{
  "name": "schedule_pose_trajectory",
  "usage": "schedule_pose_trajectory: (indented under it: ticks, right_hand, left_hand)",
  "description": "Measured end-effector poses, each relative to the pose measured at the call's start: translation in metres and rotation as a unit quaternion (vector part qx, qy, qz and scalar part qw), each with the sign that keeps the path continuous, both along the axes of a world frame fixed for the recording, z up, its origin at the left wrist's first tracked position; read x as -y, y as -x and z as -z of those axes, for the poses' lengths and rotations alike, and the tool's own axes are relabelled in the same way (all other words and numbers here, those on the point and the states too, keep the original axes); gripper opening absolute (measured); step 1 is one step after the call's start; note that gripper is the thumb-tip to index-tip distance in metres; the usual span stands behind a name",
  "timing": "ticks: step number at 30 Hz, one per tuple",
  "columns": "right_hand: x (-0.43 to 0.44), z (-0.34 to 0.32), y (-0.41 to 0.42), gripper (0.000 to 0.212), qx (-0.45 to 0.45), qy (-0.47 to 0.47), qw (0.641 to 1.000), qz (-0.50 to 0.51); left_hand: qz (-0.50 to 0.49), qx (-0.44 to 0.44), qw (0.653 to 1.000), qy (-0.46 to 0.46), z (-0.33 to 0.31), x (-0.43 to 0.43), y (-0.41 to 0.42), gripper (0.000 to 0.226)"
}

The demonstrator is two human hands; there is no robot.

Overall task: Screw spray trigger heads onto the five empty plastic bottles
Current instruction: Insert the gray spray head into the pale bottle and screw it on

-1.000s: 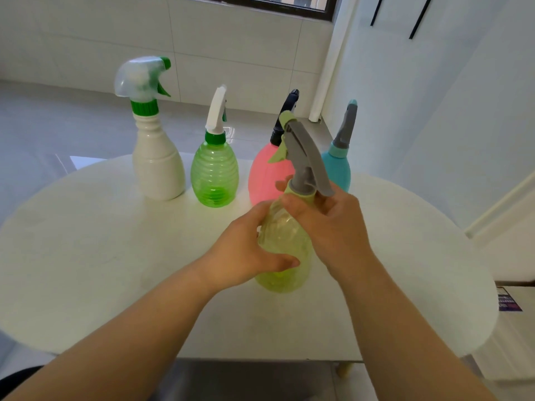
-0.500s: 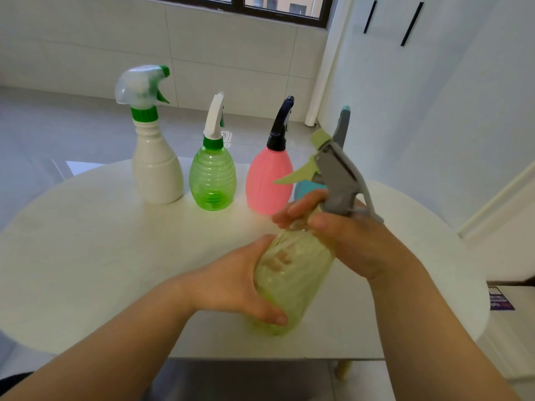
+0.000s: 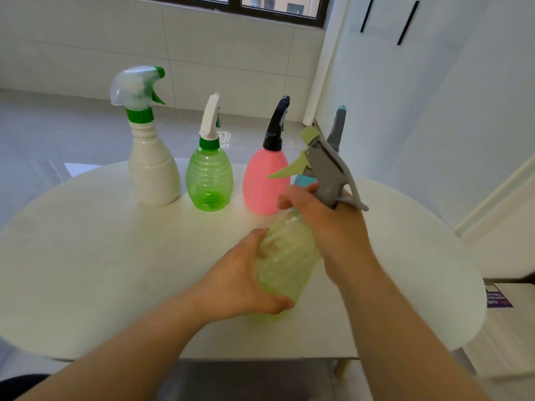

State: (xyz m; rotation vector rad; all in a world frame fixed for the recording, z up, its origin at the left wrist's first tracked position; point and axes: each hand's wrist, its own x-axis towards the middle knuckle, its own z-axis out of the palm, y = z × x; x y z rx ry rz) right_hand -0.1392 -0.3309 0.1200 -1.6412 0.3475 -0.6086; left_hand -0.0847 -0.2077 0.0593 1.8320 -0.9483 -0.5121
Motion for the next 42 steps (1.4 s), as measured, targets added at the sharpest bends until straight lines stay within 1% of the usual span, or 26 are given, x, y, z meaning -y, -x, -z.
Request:
schedule_pose_trajectory:
  ticks: [1,2,3,4,5,7,8,10,11,13,14,16,17,18,19,20,22,23,24,25,26,28,30,32,37,42]
  right_hand:
    - [0.008,-0.004,0.004,0.010,-0.024,-0.013,0.994,-0.108]
    - [0.014,-0.007,0.009,0.008,-0.040,-0.027,0.976,-0.212]
    - [0.019,-0.007,0.012,0.014,-0.049,-0.035,0.961,-0.270]
    - [0.020,-0.006,0.014,0.025,-0.050,-0.032,0.957,-0.284]
    - [0.018,-0.005,0.014,0.027,-0.042,-0.034,0.963,-0.264]
    - [0.012,-0.002,0.010,0.017,-0.013,-0.054,0.979,-0.197]
    - [0.007,-0.002,0.007,0.019,-0.001,-0.063,0.984,-0.166]
    - [0.002,0.001,0.004,0.035,0.016,-0.058,0.994,-0.093]
    - [0.000,0.003,0.004,0.032,0.018,-0.052,0.997,-0.058]
    - [-0.002,0.003,0.004,0.013,0.004,-0.030,0.999,-0.018]
    - [-0.001,0.000,0.006,0.010,-0.022,-0.008,0.999,-0.022]
    - [0.003,-0.004,0.011,0.022,-0.073,0.048,0.992,-0.093]
    - [0.004,-0.007,0.014,0.021,-0.082,0.062,0.987,-0.125]
    - [0.005,-0.010,0.018,0.016,-0.081,0.073,0.985,-0.135]
    - [0.007,-0.011,0.020,0.014,-0.071,0.088,0.986,-0.122]
    - [0.010,-0.012,0.021,0.015,-0.056,0.097,0.989,-0.092]
    - [0.025,-0.013,0.021,0.014,-0.028,0.104,0.994,0.009]
    - [0.036,-0.015,0.020,0.011,-0.021,0.108,0.991,0.070]
    - [0.048,-0.018,0.020,0.013,-0.017,0.113,0.985,0.129]
    - [0.062,-0.020,0.020,0.020,-0.011,0.118,0.976,0.182]
    - [0.076,-0.021,0.020,0.026,-0.005,0.119,0.967,0.224]
    - [0.103,-0.021,0.021,0.035,0.012,0.114,0.953,0.279]
    - [0.125,-0.018,0.017,0.040,0.015,0.105,0.947,0.302]
    - [0.141,-0.014,0.008,0.041,0.005,0.104,0.945,0.310]
    - [0.160,-0.007,-0.027,0.039,-0.026,0.150,0.948,0.279]
    - [0.163,0.012,-0.050,0.040,-0.051,0.142,0.952,0.266]
  left_hand:
    - [0.054,-0.036,0.998,-0.018,-0.004,-0.003,-0.002,0.073]
    - [0.112,-0.067,0.991,-0.032,-0.007,-0.006,-0.003,0.077]
    - [0.150,-0.080,0.985,-0.040,-0.010,-0.008,-0.003,0.082]
    - [0.160,-0.078,0.983,-0.045,-0.012,-0.009,-0.002,0.085]
    - [0.149,-0.070,0.985,-0.045,-0.013,-0.010,-0.001,0.088]
    - [0.118,-0.061,0.990,-0.035,-0.013,-0.009,-0.001,0.087]
    - [0.112,-0.059,0.992,-0.028,-0.013,-0.009,-0.001,0.085]
    - [0.100,-0.058,0.993,-0.018,-0.011,-0.009,-0.002,0.079]
    - [0.090,-0.058,0.994,-0.018,-0.009,-0.010,-0.003,0.075]
    - [0.073,-0.056,0.996,-0.016,-0.005,-0.009,-0.003,0.069]
    - [0.064,-0.057,0.996,-0.010,-0.004,-0.007,-0.003,0.072]
    - [0.045,-0.060,0.997,0.011,-0.004,-0.005,-0.004,0.087]
    - [0.044,-0.056,0.997,0.020,-0.003,-0.004,-0.006,0.096]
    - [0.047,-0.049,0.997,0.023,-0.003,-0.003,-0.008,0.104]
    - [0.051,-0.040,0.998,0.023,-0.003,-0.002,-0.009,0.108]
    - [0.048,-0.027,0.998,0.018,-0.004,-0.002,-0.010,0.106]
    - [0.011,0.034,0.999,-0.001,0.000,-0.002,-0.011,0.091]
    - [-0.029,0.089,0.995,-0.019,0.005,-0.002,-0.013,0.085]
    - [-0.076,0.148,0.985,-0.049,0.011,-0.002,-0.016,0.080]
    - [-0.114,0.197,0.969,-0.093,0.018,-0.002,-0.021,0.075]
    - [-0.139,0.228,0.952,-0.147,0.025,-0.003,-0.025,0.072]
    - [-0.156,0.247,0.928,-0.233,0.040,-0.004,-0.032,0.070]
    - [-0.159,0.240,0.921,-0.263,0.051,-0.005,-0.037,0.068]
    - [-0.162,0.246,0.919,-0.262,0.056,-0.004,-0.040,0.067]
    - [-0.173,0.261,0.915,-0.255,0.058,-0.003,-0.040,0.065]
    - [-0.171,0.271,0.911,-0.260,0.058,-0.003,-0.040,0.064]
